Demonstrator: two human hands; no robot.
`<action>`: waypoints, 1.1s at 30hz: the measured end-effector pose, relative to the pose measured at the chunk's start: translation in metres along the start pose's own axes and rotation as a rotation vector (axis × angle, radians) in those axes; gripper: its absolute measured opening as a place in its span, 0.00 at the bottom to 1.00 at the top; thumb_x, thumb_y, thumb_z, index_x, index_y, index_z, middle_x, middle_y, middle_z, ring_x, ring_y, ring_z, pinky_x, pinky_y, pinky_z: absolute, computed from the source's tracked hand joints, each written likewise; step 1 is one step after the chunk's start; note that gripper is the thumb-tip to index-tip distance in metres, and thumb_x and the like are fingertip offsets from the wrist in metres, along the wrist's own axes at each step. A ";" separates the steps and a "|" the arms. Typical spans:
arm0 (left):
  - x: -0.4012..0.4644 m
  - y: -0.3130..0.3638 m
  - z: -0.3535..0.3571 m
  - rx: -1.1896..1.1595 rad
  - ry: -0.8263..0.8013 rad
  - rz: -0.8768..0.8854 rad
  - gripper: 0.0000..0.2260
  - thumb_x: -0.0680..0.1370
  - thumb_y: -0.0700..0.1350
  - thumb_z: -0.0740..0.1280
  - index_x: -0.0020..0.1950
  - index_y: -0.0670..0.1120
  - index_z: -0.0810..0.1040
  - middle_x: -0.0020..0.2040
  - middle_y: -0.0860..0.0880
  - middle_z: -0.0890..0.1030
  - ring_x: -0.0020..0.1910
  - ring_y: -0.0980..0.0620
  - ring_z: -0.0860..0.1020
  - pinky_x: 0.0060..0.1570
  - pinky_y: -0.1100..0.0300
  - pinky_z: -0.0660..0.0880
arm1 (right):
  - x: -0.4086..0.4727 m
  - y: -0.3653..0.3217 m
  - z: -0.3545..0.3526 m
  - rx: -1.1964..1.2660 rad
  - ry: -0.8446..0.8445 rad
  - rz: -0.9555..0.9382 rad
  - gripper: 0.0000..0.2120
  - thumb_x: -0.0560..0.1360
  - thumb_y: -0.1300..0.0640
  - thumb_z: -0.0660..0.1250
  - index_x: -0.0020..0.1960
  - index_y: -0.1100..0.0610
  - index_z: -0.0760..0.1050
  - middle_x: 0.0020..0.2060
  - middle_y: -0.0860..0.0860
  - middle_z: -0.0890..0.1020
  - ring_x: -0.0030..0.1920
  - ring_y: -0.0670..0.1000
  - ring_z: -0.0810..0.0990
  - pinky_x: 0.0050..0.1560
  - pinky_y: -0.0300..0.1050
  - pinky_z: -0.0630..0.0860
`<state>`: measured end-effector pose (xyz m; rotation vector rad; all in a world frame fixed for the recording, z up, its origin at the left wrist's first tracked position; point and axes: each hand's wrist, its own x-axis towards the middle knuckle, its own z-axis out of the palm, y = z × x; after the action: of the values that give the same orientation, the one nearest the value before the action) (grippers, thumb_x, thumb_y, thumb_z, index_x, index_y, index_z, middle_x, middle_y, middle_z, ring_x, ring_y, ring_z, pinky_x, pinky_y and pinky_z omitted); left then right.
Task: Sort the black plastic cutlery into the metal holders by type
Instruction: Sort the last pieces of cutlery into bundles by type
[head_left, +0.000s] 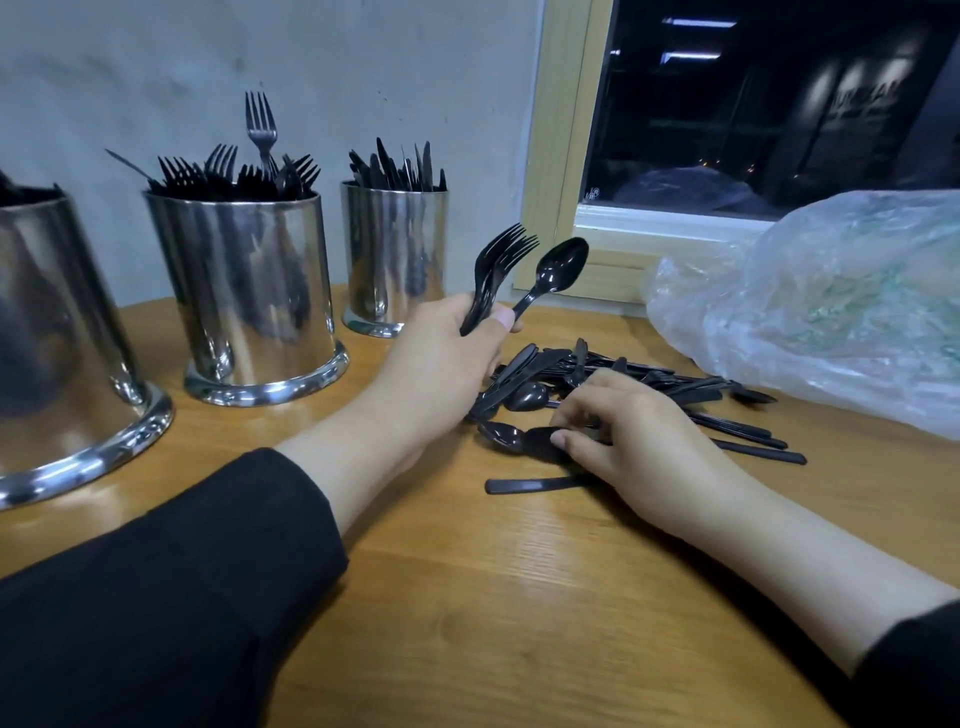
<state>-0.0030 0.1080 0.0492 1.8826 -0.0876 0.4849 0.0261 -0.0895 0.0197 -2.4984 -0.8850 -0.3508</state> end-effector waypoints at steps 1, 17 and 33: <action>0.000 0.000 0.000 0.006 0.001 0.001 0.10 0.85 0.50 0.62 0.51 0.51 0.82 0.30 0.55 0.72 0.30 0.57 0.69 0.35 0.61 0.68 | 0.000 0.001 -0.002 0.020 0.053 0.019 0.03 0.78 0.51 0.71 0.46 0.45 0.78 0.45 0.41 0.74 0.47 0.37 0.73 0.46 0.30 0.65; -0.012 0.005 0.019 -0.058 -0.129 -0.007 0.08 0.85 0.42 0.63 0.48 0.43 0.79 0.40 0.42 0.84 0.33 0.51 0.81 0.35 0.66 0.78 | 0.001 -0.006 -0.033 0.769 0.633 0.211 0.07 0.79 0.59 0.70 0.43 0.59 0.78 0.32 0.50 0.84 0.32 0.43 0.78 0.37 0.32 0.73; -0.019 0.011 0.029 0.057 -0.254 0.050 0.13 0.83 0.47 0.67 0.40 0.45 0.81 0.35 0.47 0.83 0.27 0.54 0.69 0.34 0.59 0.68 | 0.001 0.005 -0.028 0.760 0.594 0.217 0.08 0.79 0.54 0.70 0.44 0.56 0.77 0.34 0.51 0.85 0.32 0.42 0.77 0.37 0.34 0.73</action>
<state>-0.0156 0.0740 0.0440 1.9944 -0.2930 0.2820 0.0280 -0.1065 0.0423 -1.6258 -0.3861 -0.5241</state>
